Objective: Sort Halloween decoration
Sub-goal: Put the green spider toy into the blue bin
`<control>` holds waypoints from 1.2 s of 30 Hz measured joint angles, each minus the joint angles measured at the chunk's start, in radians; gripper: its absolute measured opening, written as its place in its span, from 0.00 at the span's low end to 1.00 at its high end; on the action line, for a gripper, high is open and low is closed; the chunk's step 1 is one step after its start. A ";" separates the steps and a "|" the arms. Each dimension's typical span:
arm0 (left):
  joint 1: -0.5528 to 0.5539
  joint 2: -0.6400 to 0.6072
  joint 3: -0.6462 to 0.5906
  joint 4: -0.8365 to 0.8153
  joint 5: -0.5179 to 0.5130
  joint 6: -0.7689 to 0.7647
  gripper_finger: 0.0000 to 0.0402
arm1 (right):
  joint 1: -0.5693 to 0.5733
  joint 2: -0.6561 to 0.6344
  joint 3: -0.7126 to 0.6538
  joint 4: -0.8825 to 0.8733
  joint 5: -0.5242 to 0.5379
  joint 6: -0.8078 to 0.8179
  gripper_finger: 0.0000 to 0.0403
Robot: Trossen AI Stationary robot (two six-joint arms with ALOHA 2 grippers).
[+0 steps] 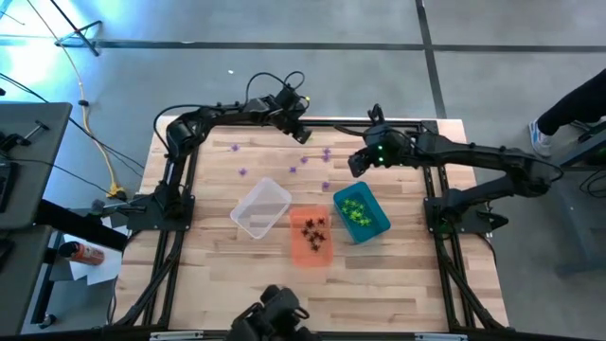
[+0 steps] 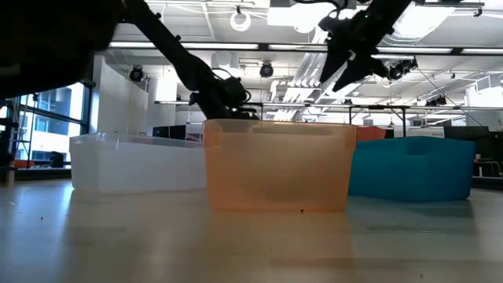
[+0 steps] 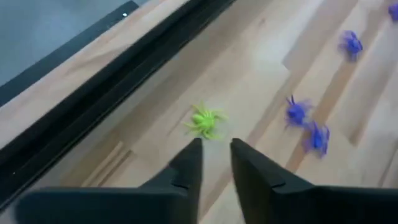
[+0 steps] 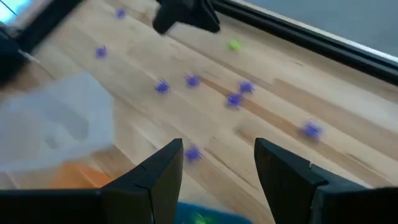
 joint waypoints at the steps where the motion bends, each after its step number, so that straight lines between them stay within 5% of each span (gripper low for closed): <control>1: 0.006 -0.001 0.000 -0.011 0.010 0.020 0.12 | -0.004 0.012 0.000 0.028 -0.005 0.008 0.48; 3: 0.023 -0.010 0.000 -0.040 0.028 0.049 0.03 | -0.017 0.044 0.000 0.089 -0.028 0.022 0.44; 10: 0.067 0.007 0.001 0.046 0.096 -0.031 0.00 | -0.068 0.156 0.000 0.255 -0.151 0.039 0.19; 14: 0.001 0.016 0.000 0.044 0.026 0.017 0.00 | -0.076 0.155 0.000 0.277 -0.217 0.060 0.03; 23: -0.017 0.063 0.040 0.043 -0.023 0.006 0.00 | -0.075 0.144 0.000 0.278 -0.286 0.089 0.09; 30: 0.042 0.098 0.075 -0.127 0.150 0.045 0.00 | -0.084 0.147 0.000 0.349 -0.304 0.113 0.01; 36: 0.137 -0.085 0.077 -0.165 0.248 0.047 0.00 | -0.177 0.242 0.007 0.416 -0.318 0.129 0.00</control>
